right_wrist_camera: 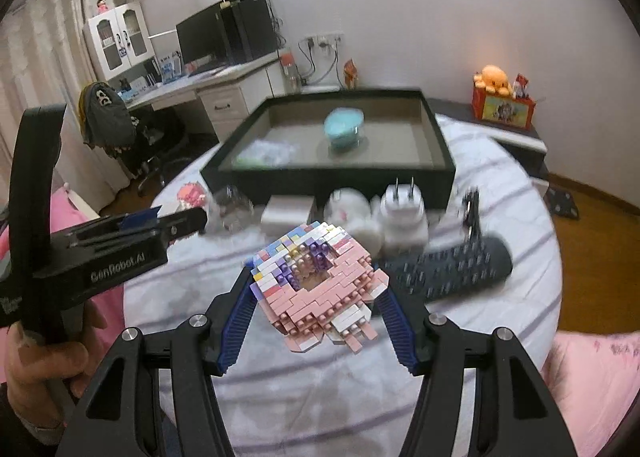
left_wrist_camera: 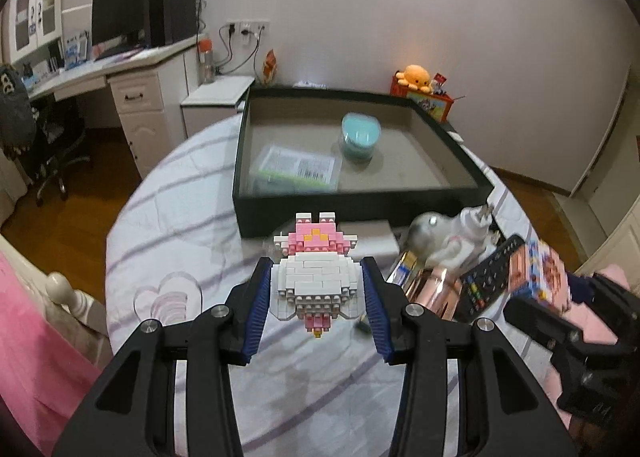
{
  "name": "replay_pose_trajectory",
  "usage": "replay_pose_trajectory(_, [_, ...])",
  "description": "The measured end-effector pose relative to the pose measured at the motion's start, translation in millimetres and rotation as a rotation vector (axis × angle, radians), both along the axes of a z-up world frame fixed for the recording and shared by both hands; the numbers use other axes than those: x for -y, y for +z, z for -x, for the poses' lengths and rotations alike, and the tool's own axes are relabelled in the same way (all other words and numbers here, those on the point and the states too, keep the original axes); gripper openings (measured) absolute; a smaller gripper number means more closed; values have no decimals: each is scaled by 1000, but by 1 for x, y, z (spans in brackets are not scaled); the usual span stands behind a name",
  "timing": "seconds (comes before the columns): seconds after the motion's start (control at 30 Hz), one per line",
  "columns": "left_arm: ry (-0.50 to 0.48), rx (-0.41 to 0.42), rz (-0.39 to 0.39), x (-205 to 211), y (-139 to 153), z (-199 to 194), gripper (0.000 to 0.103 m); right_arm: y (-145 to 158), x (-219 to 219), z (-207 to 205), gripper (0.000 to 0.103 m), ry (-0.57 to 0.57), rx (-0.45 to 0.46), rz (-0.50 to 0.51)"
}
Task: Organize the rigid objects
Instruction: 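Lower both block figures into the green box and open both grippers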
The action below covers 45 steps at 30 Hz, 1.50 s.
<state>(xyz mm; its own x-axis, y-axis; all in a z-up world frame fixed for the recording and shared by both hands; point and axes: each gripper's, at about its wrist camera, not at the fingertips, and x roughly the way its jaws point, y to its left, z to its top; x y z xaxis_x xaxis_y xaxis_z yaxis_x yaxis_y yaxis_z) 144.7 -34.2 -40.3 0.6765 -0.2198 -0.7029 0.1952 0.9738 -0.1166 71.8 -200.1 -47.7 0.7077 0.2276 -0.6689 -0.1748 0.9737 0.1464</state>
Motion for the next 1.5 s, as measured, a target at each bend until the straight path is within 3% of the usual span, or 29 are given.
replay_pose_trajectory(0.2, [1, 37, -12, 7, 19, -26, 44, 33, 5, -38, 61, 12, 81, 14])
replay_pose_trajectory(0.37, [8, 48, -12, 11, 25, -59, 44, 42, 10, -86, 61, 12, 99, 29])
replay_pose_trajectory(0.6, [11, 20, -22, 20, 10, -117, 44, 16, 18, -157, 61, -3, 21, 43])
replay_pose_trajectory(0.83, [9, -50, -48, 29, -19, -156, 45, -17, 24, -195, 62, -13, -74, 61])
replay_pose_trajectory(0.9, [19, -67, -60, 29, -27, -163, 51, -20, 23, -198, 62, -10, -84, 69])
replay_pose_trajectory(0.97, [33, -65, -72, 29, -29, -164, 78, -23, 22, -201, 62, -9, -94, 82])
replay_pose_trajectory(1.0, [40, -54, -76, 28, -28, -162, 85, -25, 22, -203, 63, -6, -100, 90])
replay_pose_trajectory(1.13, [61, -3, -83, 22, -17, -150, 103, -23, 22, -200, 83, -20, -93, 103])
replay_pose_trajectory(1.27, [85, 40, -65, 9, -1, -133, 103, -12, 27, -191, 89, -25, -75, 56])
replay_pose_trajectory(1.33, [101, 57, -55, 2, 7, -121, 103, -5, 27, -183, 103, -32, -57, 41])
replay_pose_trajectory(1.5, [129, 93, -35, -14, 24, -87, 103, 16, 28, -159, 103, -64, 5, -2])
